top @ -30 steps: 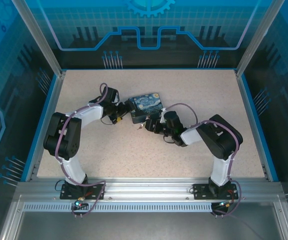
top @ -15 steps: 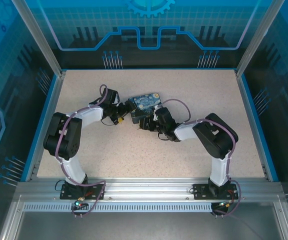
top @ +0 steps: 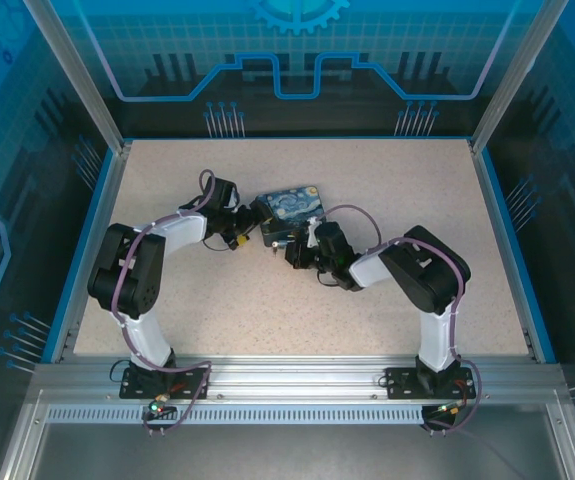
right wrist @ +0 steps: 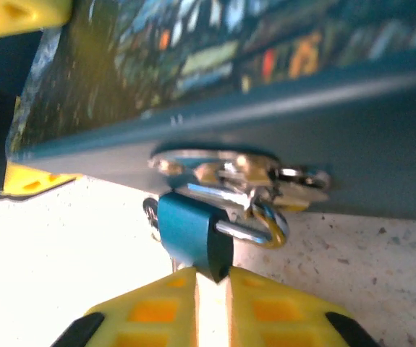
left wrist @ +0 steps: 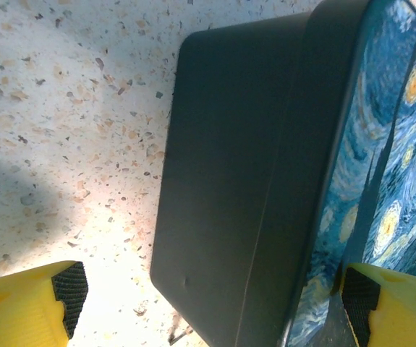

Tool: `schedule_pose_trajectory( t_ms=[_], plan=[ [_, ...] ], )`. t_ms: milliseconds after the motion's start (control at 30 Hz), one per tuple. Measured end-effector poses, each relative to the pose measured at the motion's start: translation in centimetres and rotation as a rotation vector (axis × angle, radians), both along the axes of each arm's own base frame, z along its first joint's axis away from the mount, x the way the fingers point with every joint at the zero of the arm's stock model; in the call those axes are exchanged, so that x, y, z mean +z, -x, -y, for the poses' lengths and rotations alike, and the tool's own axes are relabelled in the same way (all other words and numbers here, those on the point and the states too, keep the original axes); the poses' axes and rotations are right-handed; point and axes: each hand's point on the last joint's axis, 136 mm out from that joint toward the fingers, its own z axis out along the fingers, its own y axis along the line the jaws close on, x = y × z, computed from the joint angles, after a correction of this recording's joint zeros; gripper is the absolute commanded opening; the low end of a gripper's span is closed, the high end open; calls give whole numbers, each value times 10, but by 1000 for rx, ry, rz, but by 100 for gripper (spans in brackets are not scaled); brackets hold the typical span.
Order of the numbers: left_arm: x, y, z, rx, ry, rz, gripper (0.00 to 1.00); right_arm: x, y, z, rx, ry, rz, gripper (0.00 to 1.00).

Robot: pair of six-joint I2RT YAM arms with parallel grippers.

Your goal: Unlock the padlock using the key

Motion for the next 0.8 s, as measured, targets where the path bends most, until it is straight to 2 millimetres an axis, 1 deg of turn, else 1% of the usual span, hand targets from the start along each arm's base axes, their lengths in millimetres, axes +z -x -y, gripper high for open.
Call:
schedule_pose_trajectory(
  t_ms=[67, 167, 233, 333, 367, 433, 500, 600, 733, 800],
  plan=[
    [0, 0, 0, 0, 0, -1, 92, 0, 2, 1, 0, -4, -1, 4],
    [0, 0, 0, 0, 0, 0, 93, -3, 11, 8, -5, 2, -25, 2],
    [0, 0, 0, 0, 1, -1, 93, -7, 18, 17, -16, 17, -48, 2],
    [0, 1, 1, -2, 3, -2, 93, -5, 24, 33, -48, 31, -64, 4],
    [0, 1, 1, -3, 4, -3, 93, -3, 26, 40, -65, 34, -65, 8],
    [-1, 1, 1, -4, 6, -3, 93, 2, 27, 53, -103, 36, -63, 22],
    [-1, 1, 1, -2, 8, -5, 93, 8, 26, 63, -134, 38, -60, 33],
    [-1, 1, 2, 0, 12, -8, 93, 18, 23, 66, -156, 31, -47, 41],
    [-1, 1, 2, 5, 19, -15, 93, 20, 22, 65, -161, 23, -57, 51],
    [-1, 1, 2, 6, 19, -15, 93, 23, 18, 62, -164, 13, -58, 54]
  ],
)
